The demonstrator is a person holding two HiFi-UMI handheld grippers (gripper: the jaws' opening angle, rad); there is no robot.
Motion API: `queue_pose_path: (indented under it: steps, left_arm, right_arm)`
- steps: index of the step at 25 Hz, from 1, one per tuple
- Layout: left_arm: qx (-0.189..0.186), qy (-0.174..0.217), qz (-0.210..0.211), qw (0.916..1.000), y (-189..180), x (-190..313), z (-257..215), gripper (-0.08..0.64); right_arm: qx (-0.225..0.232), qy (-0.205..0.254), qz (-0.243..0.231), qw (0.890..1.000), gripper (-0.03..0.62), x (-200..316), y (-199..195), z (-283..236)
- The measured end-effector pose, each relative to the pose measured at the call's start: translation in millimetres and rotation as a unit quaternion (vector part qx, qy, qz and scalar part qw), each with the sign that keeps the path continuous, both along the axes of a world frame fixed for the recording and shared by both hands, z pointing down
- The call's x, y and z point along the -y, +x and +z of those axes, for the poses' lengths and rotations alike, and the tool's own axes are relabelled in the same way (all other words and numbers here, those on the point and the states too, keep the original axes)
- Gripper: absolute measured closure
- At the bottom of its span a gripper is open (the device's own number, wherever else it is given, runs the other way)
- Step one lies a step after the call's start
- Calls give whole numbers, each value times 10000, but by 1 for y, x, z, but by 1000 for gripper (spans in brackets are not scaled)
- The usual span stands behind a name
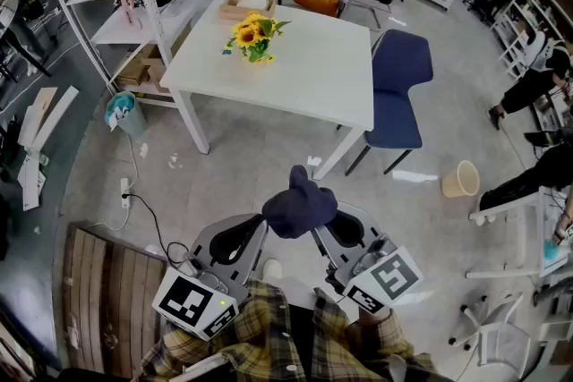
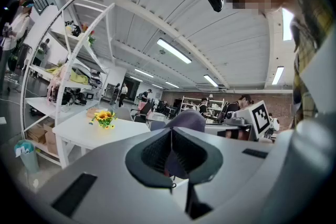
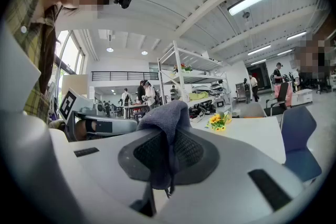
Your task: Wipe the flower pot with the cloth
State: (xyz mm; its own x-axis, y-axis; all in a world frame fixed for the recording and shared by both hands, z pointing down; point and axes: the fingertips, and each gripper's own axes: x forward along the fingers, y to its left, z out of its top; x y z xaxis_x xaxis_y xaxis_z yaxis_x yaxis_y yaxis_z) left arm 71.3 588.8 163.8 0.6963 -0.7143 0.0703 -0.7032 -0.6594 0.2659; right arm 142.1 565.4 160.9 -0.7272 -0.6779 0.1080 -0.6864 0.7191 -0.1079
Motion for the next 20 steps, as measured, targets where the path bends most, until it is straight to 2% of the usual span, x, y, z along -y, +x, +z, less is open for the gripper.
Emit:
queue_pose_path:
  steps: [11,20]
  left_arm:
    - [75,-15,-114,9999,25,-27,4,545]
    - [131,-86,-290,9995,23,-26,10,545]
  right_arm:
    - [117,-54,-102,9999,565,-23,25,4]
    - [208,-181,-80,9996,565,-18,35,11]
